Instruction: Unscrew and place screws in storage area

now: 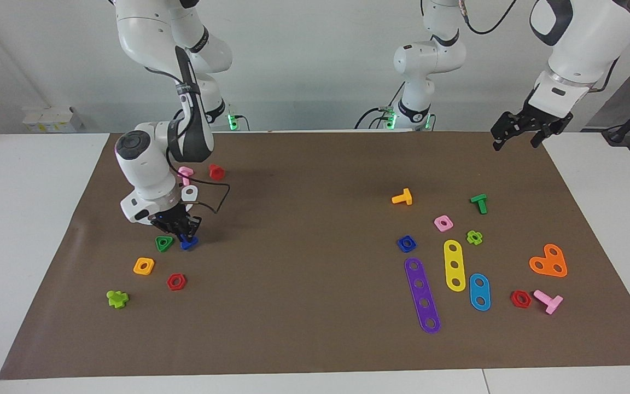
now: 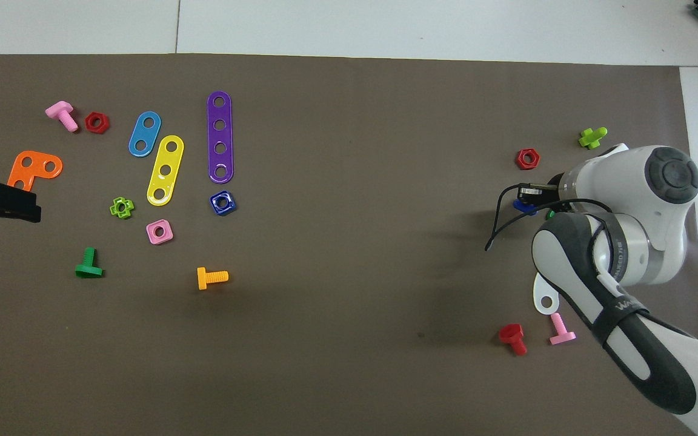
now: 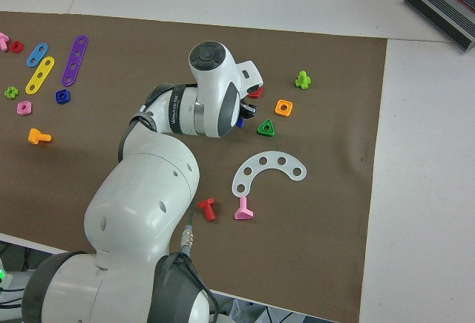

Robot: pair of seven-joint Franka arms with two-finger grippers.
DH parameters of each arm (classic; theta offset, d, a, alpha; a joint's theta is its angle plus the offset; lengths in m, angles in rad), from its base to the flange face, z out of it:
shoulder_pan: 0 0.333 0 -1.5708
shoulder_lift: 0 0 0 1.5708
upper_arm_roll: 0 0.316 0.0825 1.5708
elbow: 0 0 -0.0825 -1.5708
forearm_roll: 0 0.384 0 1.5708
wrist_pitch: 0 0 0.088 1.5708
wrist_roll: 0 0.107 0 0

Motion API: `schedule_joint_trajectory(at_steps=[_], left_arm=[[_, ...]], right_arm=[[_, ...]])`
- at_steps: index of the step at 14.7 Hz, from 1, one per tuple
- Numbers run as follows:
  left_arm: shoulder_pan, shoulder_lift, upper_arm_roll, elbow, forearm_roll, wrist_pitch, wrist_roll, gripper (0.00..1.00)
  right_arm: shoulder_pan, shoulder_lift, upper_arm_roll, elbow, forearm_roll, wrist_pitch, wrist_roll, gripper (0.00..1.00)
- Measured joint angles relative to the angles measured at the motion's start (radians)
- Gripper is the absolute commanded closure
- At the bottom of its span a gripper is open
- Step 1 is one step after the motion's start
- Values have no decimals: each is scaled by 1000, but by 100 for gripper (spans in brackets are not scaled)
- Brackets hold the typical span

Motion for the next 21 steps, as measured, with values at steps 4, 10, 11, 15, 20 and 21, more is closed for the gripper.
schedule_joint_trajectory(at_steps=[4,10,11,15,20,21], left_arm=[[0,0,0,0,0,0,0,0],[0,0,0,0,0,0,0,0],[0,0,0,0,0,0,0,0],[0,0,0,0,0,0,0,0],[0,0,0,0,0,0,0,0],[0,0,0,0,0,0,0,0]], right_arm=[[-4,5,0,-7,0,11,-2,0],[-6,-57,1,141,0,-160,-2,0],[-12,-77,1,189,0,-232,-2,0],[-34,-175,-5,333,0,-536,-2,0],[-31,-264,1,466,-14,-794,-2,0],[-31,-272,2,471,-15,-798,-2,0]])
